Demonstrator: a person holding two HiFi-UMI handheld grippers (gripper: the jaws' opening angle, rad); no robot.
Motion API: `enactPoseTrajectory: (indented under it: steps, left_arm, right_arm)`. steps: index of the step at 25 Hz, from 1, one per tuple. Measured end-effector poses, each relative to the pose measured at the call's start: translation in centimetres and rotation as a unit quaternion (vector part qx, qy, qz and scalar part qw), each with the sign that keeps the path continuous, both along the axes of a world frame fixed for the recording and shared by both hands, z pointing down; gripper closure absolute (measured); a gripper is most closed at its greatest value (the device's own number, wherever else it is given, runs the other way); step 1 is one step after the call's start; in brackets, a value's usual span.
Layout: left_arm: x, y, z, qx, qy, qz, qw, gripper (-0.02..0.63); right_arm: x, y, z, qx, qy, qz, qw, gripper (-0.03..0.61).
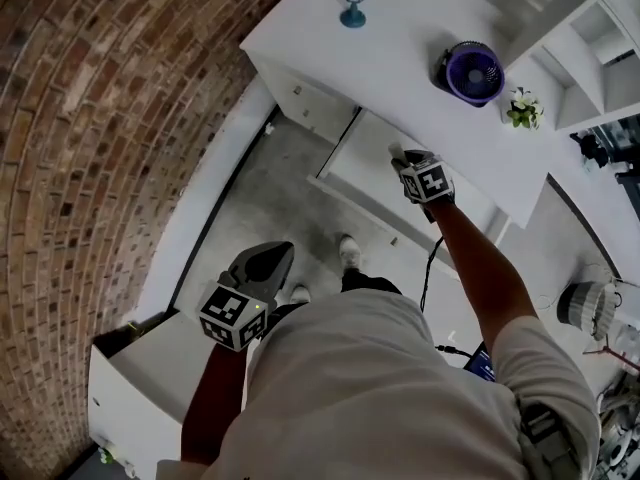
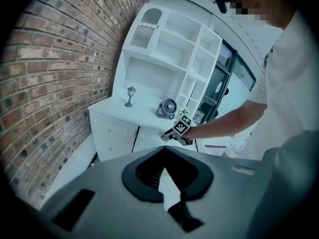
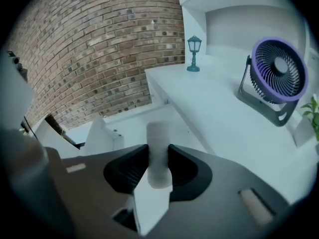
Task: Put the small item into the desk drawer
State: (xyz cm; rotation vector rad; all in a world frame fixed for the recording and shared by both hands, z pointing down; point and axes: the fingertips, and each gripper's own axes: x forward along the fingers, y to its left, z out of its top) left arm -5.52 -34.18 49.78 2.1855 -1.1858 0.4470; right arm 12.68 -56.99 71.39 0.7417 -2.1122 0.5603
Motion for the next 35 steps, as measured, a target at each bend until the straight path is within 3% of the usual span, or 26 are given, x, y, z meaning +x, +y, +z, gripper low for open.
enactPoseTrajectory:
  steps: [8,15,24,35]
  left_arm:
    - [-1.3,-1.0,0.9,-0.025,-0.018,-0.049,0.9983,0.607]
    - [-1.9,-1.0,1.7,-0.045,-0.021,-0.068,0.9964,0.607]
    - [-2.0,-1.3,2.1,-0.048,-0.027,-0.062,0.9965,0.607]
    - [-1.8,0.0,1.0,-0.028,-0.020,-0.015,0.9993,0.607]
  right_arm:
    - [-0.5,-2.6,7.3,-0.036,0.040,0.028,0.998,0.445]
    - [0.1,-3.5,10.4,-0.055,0.053,0.059,0.995,0.439]
    - [-0.5,-3.6,11.5,-0.043,0.058,0.040,0.997,0.390]
    - [0.4,-1.6,7.7,-0.007,0.032,0.064,0.997,0.405]
